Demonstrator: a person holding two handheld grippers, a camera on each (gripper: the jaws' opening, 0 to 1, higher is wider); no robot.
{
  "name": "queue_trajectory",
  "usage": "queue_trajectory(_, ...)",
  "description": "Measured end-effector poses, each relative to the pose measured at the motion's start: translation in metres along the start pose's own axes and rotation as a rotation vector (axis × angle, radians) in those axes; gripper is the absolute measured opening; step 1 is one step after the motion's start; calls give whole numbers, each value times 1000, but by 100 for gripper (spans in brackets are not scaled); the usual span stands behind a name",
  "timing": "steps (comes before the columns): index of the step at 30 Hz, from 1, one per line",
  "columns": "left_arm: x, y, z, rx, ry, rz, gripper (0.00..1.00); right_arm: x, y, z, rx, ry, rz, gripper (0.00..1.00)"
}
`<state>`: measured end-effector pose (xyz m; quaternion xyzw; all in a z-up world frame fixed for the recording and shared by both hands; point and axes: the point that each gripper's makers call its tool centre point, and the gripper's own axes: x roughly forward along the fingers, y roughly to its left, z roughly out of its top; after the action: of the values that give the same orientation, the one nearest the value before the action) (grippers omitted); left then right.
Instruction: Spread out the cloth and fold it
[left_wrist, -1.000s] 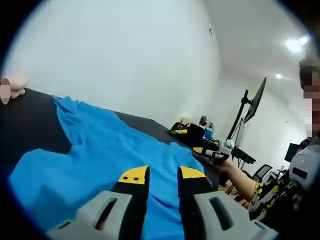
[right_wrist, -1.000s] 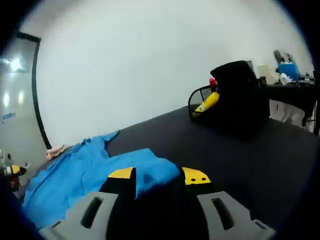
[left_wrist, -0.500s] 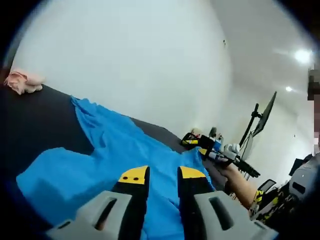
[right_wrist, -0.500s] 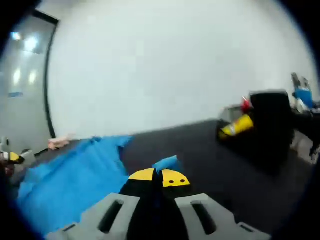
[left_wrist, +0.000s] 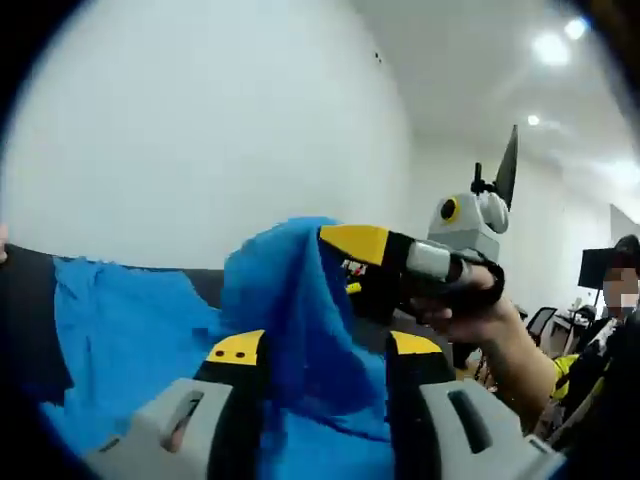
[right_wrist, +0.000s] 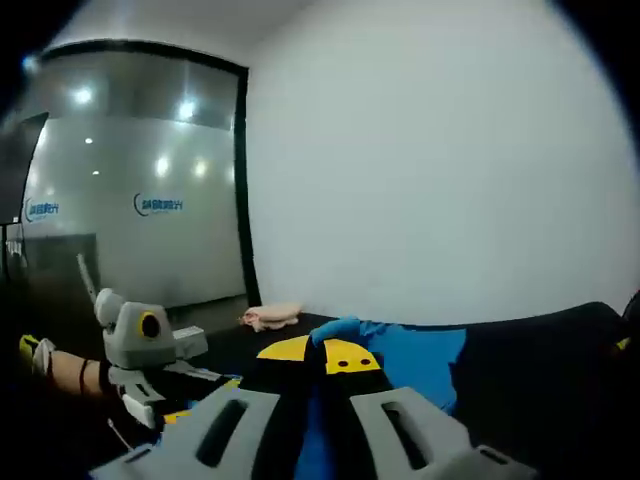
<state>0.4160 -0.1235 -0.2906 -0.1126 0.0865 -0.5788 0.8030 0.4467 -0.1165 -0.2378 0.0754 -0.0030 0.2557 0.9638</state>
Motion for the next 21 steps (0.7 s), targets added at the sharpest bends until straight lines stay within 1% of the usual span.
queue_trajectory(1, 13, 5, -2, 49, 34, 16, 60, -2, -1, -4, 12, 16, 6, 2)
queue_trajectory(2, 21, 11, 0, 78, 41, 23, 63, -5, -4, -9, 24, 35, 8, 2)
queue_trajectory(3, 28, 11, -2, 88, 53, 14, 62, -10, -10, -11, 32, 37, -3, 2)
queue_trajectory(4, 36, 14, -4, 83, 75, 19, 58, -13, -14, -10, 30, 27, -13, 2)
queue_trajectory(5, 40, 16, -6, 72, 77, 22, 50, -18, -23, -11, 29, 19, -39, 2)
queue_trajectory(6, 43, 16, -8, 62, 85, 24, 46, -20, -27, -12, 33, 19, -48, 2)
queue_trajectory(8, 44, 18, -17, 68, 113, 34, 41, -24, -36, -17, 40, 27, -73, 2)
queue_trajectory(9, 38, 20, -23, 86, 142, 46, 41, -31, -56, -15, -9, 8, -156, 2)
queue_trajectory(10, 34, 20, -23, 86, 143, 48, 40, -36, -67, -13, -51, -13, -203, 2)
queue_trajectory(11, 19, 19, -23, 64, 132, 32, 39, -44, -84, -14, -92, -7, -244, 2)
queue_trajectory(12, 8, 18, -22, 31, 121, 25, 38, -54, -101, -15, -89, 3, -306, 2)
queue_trajectory(13, -10, 22, -21, 23, 115, 28, 39, -70, -125, -14, -117, -10, -380, 2)
queue_trajectory(14, -28, 27, -21, 23, 117, 41, 39, -81, -140, -12, -94, -30, -407, 2)
queue_trajectory(15, -41, 34, -20, 26, 110, 60, 40, -102, -162, -8, -4, -80, -496, 2)
queue_trajectory(16, -52, 45, -17, 26, 90, 99, 41, -108, -168, -5, 11, -102, -517, 2)
queue_trajectory(17, -72, 58, -19, 10, 100, 145, 42, -123, -182, -1, 3, -140, -556, 2)
queue_trajectory(18, -83, 65, -18, 2, 96, 161, 40, -130, -189, -3, -7, -131, -574, 2)
queue_trajectory(19, -102, 78, -13, -24, 76, 195, 39, -136, -197, -9, -7, -98, -593, 2)
queue_trajectory(20, -115, 87, -9, -34, 54, 225, 39, -141, -200, -15, -24, -68, -594, 1)
queue_trajectory(21, -132, 93, -5, -65, 24, 254, 39, -156, -212, -17, 12, -91, -640, 1)
